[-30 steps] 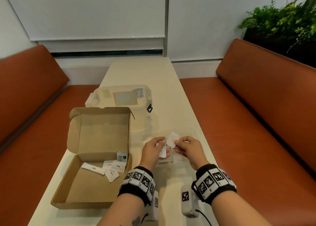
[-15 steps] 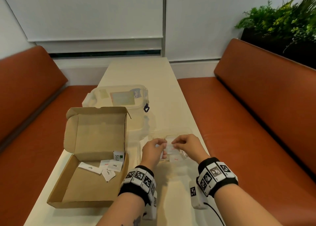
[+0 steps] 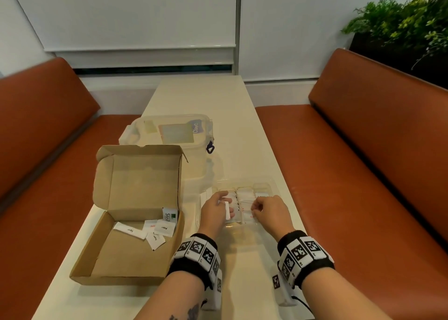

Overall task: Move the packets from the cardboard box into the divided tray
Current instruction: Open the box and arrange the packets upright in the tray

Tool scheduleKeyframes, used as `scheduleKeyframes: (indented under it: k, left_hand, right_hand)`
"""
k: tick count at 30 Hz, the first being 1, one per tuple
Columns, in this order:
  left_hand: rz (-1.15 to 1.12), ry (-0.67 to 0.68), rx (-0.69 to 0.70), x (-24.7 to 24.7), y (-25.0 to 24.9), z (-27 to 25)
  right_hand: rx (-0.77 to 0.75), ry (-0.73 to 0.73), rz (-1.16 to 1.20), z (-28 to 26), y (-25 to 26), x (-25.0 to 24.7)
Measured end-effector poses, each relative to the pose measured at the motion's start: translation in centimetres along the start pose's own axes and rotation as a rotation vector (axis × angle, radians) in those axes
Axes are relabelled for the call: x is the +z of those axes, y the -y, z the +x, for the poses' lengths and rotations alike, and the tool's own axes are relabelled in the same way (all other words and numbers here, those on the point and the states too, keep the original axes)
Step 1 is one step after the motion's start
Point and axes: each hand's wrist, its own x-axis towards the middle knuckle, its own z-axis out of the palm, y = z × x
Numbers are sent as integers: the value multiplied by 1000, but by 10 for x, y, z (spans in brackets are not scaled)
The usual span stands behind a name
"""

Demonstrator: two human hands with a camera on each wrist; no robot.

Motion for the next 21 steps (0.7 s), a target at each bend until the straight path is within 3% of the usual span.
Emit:
scheduleKeyframes:
  k: [8, 12, 21]
  left_hand:
    - [-31, -6, -33, -1, 3, 2]
    - [-34, 1, -43, -3, 4, 3]
    - [-85, 7, -67, -6, 0, 2]
  right_hand:
    - [-61, 36, -240, 3, 3, 5]
    - [-104, 147, -377, 12, 12, 0]
    - [21, 157, -270, 13, 14, 9]
